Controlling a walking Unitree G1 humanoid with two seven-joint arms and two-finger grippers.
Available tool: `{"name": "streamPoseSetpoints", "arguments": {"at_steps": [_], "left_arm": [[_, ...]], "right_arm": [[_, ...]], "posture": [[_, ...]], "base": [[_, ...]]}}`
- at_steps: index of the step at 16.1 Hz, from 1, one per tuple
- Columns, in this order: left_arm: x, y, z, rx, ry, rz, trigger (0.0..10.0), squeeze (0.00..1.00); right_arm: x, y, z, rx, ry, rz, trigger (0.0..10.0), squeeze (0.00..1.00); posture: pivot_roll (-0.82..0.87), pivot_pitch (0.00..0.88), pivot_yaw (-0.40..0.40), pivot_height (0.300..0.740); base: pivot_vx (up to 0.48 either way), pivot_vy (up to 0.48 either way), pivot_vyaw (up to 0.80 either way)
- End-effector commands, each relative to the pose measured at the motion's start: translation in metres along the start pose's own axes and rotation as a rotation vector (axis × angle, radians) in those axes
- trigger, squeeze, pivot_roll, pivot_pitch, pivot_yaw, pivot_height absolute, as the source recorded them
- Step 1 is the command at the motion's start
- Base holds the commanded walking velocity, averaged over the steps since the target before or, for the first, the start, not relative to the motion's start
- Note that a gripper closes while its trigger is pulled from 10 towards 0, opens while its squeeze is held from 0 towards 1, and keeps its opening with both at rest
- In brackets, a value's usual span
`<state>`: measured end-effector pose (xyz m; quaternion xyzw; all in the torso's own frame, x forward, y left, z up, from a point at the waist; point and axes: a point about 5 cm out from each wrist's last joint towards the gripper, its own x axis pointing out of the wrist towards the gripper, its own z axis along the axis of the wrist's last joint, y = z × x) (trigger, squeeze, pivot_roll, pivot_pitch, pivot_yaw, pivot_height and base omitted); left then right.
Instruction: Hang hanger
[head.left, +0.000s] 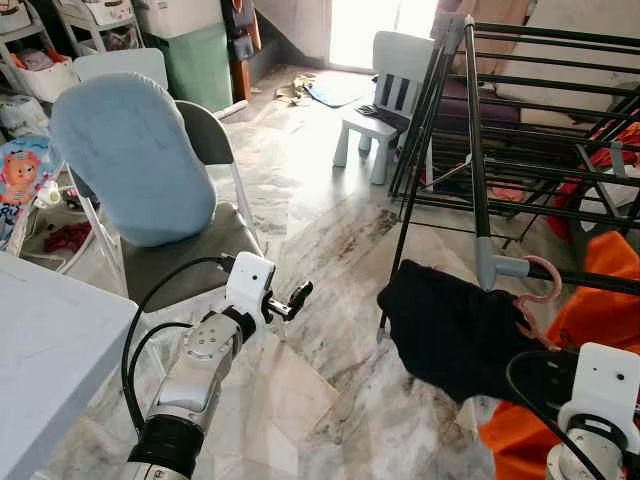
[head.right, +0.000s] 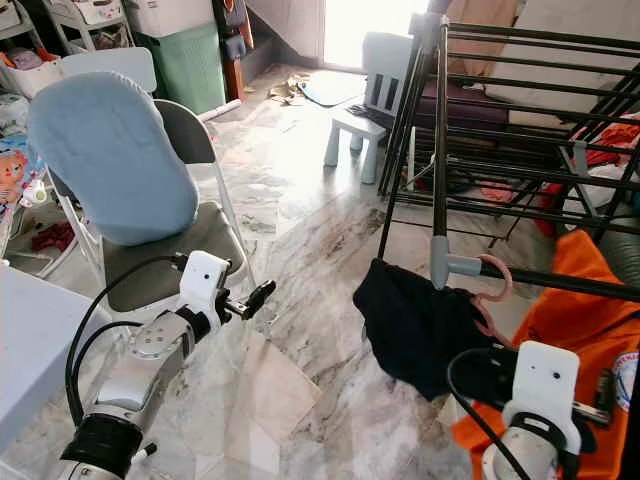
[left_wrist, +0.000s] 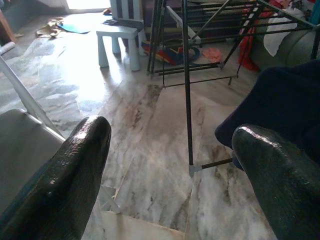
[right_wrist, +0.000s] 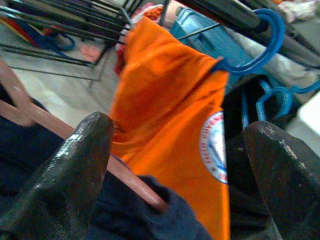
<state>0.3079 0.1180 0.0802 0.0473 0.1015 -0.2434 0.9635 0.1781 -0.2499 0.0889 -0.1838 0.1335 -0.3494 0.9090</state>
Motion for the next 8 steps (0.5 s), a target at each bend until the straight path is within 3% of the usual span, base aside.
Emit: {"name": "streamPoseSetpoints", "arguments": {"at_steps": [1,3,8], "left_arm": [[0.0002,-0.001,0.0041,0.015,-0.017,-0.009,10.0,0.0],[0.0003,-0.0019,0.0041,0.013,-0.018,-0.015,10.0,0.0],[0.0002,-0.0034,0.0023,0.011,-0.013,-0.023,10.0,0.0]], "right_arm": [[0.0028,-0.0016,0.0003,0.004,-0.013,-0.009,10.0,0.0],[0.0045,-0.0049,-0.001,0.003,0.008,-0.06,10.0,0.0],[0.0075,-0.0086,-0.0051,0.021,0.053,-0.048,10.0,0.0]], "posture": [[-0.01,0.0,-0.017,0.74],[-0.01,0.0,-0.018,0.74],[-0.01,0.0,-0.021,0.74]], "base": [[0.0,0.0,0.0],[0.0,-0.253,0.0],[0.0,-0.269,0.0]]}}
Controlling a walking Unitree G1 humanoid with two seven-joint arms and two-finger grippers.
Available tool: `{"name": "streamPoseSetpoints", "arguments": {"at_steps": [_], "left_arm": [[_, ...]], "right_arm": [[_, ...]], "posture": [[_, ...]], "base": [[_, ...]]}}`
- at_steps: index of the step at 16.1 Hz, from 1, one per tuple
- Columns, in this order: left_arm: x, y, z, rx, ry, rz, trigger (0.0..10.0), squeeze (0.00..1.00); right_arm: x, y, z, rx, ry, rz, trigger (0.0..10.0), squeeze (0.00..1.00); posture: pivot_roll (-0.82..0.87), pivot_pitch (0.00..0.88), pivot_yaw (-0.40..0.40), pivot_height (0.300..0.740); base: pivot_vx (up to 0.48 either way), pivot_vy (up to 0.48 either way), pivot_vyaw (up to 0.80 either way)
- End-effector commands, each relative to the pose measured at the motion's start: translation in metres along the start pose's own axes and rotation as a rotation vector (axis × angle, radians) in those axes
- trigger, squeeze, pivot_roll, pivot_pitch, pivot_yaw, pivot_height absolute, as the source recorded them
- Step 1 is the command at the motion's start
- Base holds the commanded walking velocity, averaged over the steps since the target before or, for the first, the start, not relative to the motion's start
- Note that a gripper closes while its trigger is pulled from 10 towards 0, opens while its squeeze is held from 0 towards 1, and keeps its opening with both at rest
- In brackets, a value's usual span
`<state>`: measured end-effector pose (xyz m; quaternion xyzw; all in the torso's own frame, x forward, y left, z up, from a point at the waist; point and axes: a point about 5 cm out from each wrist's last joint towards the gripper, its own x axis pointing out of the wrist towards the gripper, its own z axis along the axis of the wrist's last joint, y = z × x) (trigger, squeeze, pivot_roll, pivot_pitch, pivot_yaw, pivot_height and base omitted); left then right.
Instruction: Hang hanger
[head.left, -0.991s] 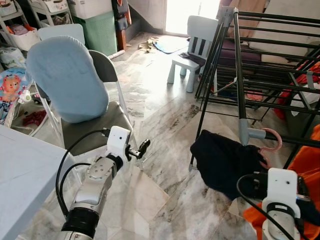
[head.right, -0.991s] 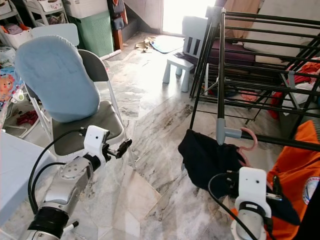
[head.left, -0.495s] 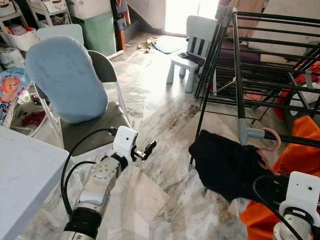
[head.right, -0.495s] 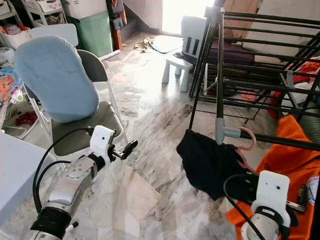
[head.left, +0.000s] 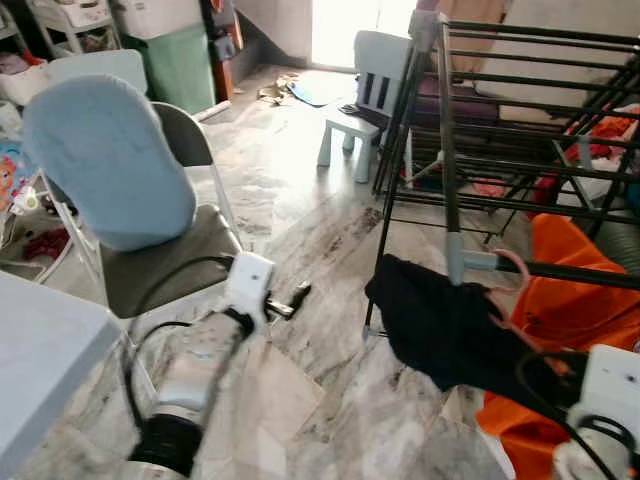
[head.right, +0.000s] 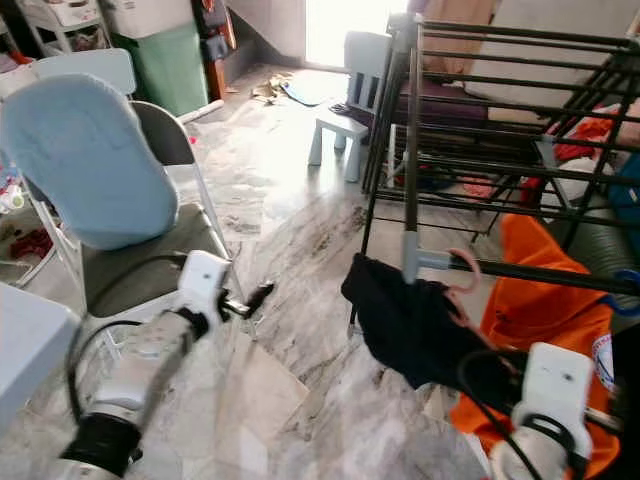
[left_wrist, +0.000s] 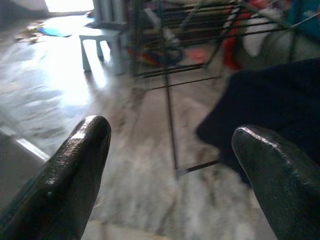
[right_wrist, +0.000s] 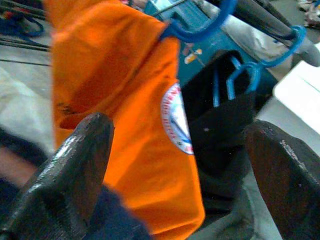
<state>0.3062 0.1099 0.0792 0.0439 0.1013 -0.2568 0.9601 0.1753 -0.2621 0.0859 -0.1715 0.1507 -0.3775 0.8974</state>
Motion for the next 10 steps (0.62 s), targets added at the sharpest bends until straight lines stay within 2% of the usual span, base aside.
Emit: {"name": "streamPoseSetpoints", "arguments": {"at_steps": [1,7,10], "left_arm": [[-0.002,0.004,0.002,0.013,-0.01,0.003,10.0,0.0],[-0.004,0.005,0.002,-0.005,-0.013,0.011,10.0,0.0],[-0.005,0.006,0.002,-0.007,-0.01,0.01,10.0,0.0]], "right_arm": [[0.001,-0.002,0.0,0.007,0.006,-0.008,10.0,0.0],[0.008,-0.015,-0.011,-0.025,0.039,-0.017,10.0,0.0],[0.019,-0.023,-0.019,-0.146,0.023,0.069,10.0,0.0]], "posture": [[-0.01,0.0,-0.021,0.74],[-0.01,0.0,-0.023,0.74],[-0.01,0.0,-0.02,0.74]], "base": [[0.0,-0.304,0.0],[0.0,0.0,0.0],[0.0,0.0,0.0]]}}
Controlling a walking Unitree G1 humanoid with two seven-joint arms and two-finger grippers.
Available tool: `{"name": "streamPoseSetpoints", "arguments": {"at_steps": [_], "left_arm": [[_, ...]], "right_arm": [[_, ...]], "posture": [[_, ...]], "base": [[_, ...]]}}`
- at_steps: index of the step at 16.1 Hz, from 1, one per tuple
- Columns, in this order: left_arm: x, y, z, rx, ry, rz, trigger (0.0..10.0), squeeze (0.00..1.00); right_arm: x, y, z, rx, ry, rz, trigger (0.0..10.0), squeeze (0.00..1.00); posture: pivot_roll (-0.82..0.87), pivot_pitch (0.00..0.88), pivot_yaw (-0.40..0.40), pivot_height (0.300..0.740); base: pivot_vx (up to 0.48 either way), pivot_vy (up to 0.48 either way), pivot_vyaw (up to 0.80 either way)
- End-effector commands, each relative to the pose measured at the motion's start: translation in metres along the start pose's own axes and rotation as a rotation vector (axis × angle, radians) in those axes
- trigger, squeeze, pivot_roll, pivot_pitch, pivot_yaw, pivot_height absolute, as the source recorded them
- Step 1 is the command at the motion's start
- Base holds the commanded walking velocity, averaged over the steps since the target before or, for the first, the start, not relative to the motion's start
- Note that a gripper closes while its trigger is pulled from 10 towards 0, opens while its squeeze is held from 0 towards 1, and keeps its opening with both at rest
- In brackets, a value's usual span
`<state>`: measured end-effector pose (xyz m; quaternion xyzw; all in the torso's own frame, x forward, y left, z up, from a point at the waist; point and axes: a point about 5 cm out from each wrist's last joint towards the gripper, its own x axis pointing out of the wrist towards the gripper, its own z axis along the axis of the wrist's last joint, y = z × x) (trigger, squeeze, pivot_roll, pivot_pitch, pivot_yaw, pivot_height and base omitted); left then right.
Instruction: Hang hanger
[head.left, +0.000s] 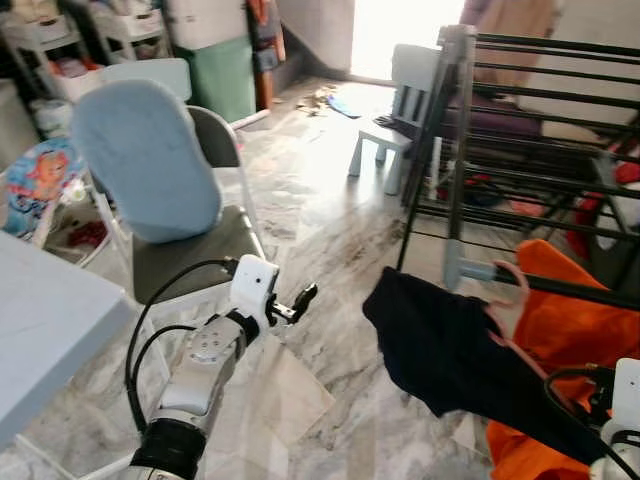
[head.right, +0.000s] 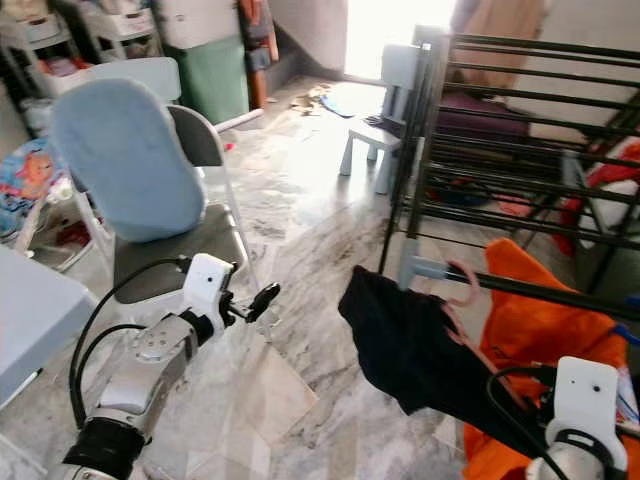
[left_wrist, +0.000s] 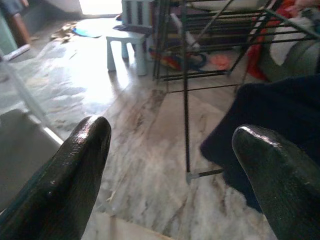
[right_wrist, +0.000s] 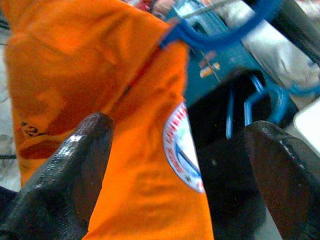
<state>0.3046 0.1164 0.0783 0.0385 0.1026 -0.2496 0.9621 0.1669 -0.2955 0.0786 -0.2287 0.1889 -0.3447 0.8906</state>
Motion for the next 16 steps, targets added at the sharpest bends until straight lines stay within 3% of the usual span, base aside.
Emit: {"name": "streamPoseSetpoints", "arguments": {"at_steps": [1,2,8,11,12,13,14,15,16], "left_arm": [[0.0,0.002,0.004,0.007,-0.008,-0.003,10.0,0.0],[-0.001,0.003,0.004,0.008,-0.006,-0.002,10.0,0.0],[-0.001,0.007,0.005,0.01,0.006,-0.006,10.0,0.0],[-0.002,0.008,0.005,0.013,0.013,-0.009,10.0,0.0],[-0.002,0.008,0.005,0.013,0.015,-0.011,10.0,0.0],[-0.002,0.008,0.005,0.013,0.017,-0.014,10.0,0.0],[-0.002,0.008,0.005,0.013,0.018,-0.015,10.0,0.0],[-0.002,0.008,0.005,0.013,0.019,-0.018,10.0,0.0],[-0.001,0.007,0.005,0.014,0.021,-0.022,10.0,0.0]], "right_arm": [[0.004,-0.001,-0.007,-0.027,0.009,0.049,10.0,0.0],[0.008,-0.005,-0.011,-0.058,0.016,0.077,10.0,0.0],[0.041,-0.062,-0.032,-0.186,0.064,0.001,10.0,0.0],[0.044,-0.061,-0.046,-0.189,0.126,0.097,10.0,0.0],[0.043,-0.057,-0.054,-0.146,0.162,0.15,10.0,0.0],[0.042,-0.055,-0.06,-0.109,0.18,0.198,4.9,0.0],[0.041,-0.054,-0.064,-0.097,0.188,0.229,3.9,0.0],[0.042,-0.052,-0.068,-0.086,0.192,0.279,0.0,0.0],[0.044,-0.054,-0.069,-0.099,0.176,0.294,0.0,0.0]], "posture": [[-0.01,0.0,-0.019,0.74],[-0.01,0.0,-0.018,0.74],[0.0,0.0,-0.011,0.74],[0.01,0.0,-0.006,0.74],[0.01,0.0,-0.003,0.74],[0.01,0.0,-0.001,0.74],[0.01,0.0,-0.001,0.74],[0.01,0.0,0.003,0.74],[0.01,0.0,0.003,0.74]], "base": [[0.0,0.0,0.0],[0.0,0.0,0.0],[0.0,0.0,0.0],[0.0,0.0,0.0],[0.0,0.0,0.0],[0.0,0.0,0.0],[0.0,0.0,0.0],[0.0,0.0,0.0],[0.0,0.0,0.0]]}}
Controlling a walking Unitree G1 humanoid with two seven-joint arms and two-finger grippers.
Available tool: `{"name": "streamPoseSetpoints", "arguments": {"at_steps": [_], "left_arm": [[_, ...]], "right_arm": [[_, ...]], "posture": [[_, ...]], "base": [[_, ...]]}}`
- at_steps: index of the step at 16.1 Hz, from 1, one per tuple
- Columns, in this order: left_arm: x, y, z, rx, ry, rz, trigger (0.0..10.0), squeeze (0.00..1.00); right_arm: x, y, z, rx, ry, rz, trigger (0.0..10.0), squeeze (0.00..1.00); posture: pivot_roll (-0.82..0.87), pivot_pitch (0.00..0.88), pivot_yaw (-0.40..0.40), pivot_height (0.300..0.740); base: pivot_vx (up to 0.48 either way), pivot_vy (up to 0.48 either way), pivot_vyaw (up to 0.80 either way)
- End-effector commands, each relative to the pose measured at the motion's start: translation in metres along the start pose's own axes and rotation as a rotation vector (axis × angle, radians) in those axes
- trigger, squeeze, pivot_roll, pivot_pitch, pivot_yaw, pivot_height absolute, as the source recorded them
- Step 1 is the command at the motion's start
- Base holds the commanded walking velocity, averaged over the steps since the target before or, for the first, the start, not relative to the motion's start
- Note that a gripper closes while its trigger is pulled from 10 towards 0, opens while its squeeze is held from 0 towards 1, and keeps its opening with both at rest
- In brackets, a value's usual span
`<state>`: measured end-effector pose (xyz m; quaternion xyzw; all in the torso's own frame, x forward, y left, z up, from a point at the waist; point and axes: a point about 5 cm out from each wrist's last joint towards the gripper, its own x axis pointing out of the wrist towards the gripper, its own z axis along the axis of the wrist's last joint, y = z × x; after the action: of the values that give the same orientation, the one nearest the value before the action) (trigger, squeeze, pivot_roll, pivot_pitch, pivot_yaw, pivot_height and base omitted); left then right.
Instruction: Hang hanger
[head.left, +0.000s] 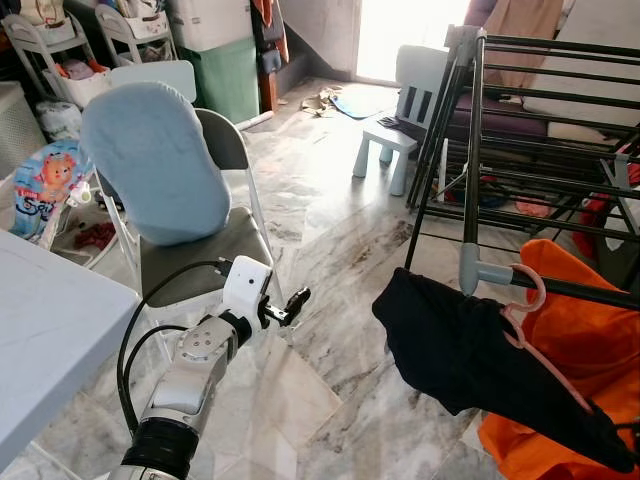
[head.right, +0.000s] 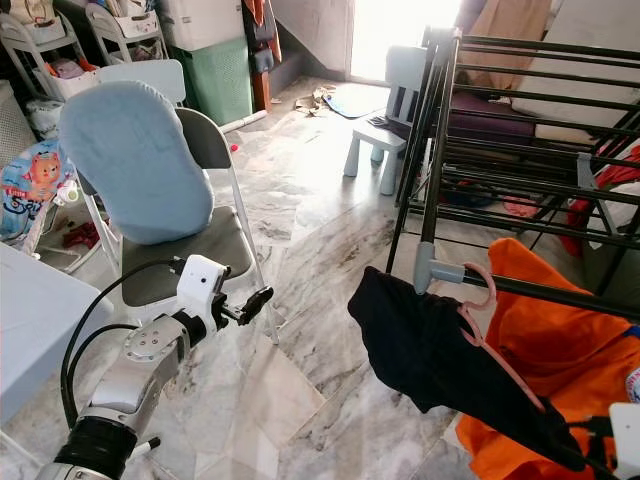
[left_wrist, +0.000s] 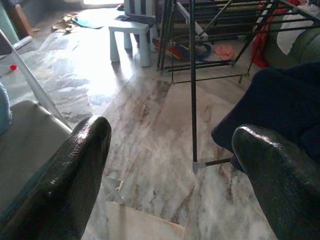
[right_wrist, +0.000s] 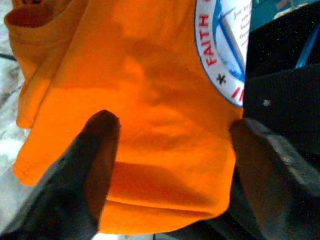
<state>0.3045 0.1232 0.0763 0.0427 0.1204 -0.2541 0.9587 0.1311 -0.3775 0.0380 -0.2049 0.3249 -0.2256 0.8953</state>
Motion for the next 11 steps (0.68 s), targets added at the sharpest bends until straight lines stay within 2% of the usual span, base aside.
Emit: {"name": "streamPoseSetpoints", "arguments": {"at_steps": [1,4,5,7,8,11], "left_arm": [[0.002,0.001,0.008,0.013,-0.015,-0.012,10.0,0.0],[0.002,0.001,0.008,0.014,-0.012,-0.013,10.0,0.0],[0.002,0.003,0.008,0.016,-0.011,-0.007,10.0,0.0],[0.001,0.005,0.007,0.017,-0.008,-0.001,10.0,0.0],[0.001,0.004,0.007,0.017,-0.007,0.0,10.0,0.0],[0.002,0.003,0.006,0.017,-0.005,-0.002,10.0,0.0]], "right_arm": [[0.004,-0.005,0.006,0.0,-0.036,0.014,0.0,0.0],[0.007,-0.006,0.01,0.003,-0.062,0.033,0.0,0.0],[0.009,-0.005,0.019,0.013,-0.111,0.065,0.0,0.0],[0.009,-0.004,0.026,0.059,-0.144,0.076,0.0,0.0],[0.008,-0.005,0.029,-0.006,-0.158,0.067,0.0,0.0],[0.007,-0.008,0.034,-0.069,-0.194,0.046,0.0,0.0]], "posture": [[0.01,0.0,0.003,0.74],[0.01,0.0,0.001,0.74],[0.02,0.0,0.001,0.74],[0.02,0.0,0.0,0.74],[0.02,0.0,-0.001,0.74],[0.01,0.0,0.001,0.74]], "base": [[0.0,0.0,0.0],[0.0,0.0,0.0],[0.0,0.0,0.0],[0.0,0.0,0.0],[0.0,0.0,0.0],[0.0,0.0,0.0]]}}
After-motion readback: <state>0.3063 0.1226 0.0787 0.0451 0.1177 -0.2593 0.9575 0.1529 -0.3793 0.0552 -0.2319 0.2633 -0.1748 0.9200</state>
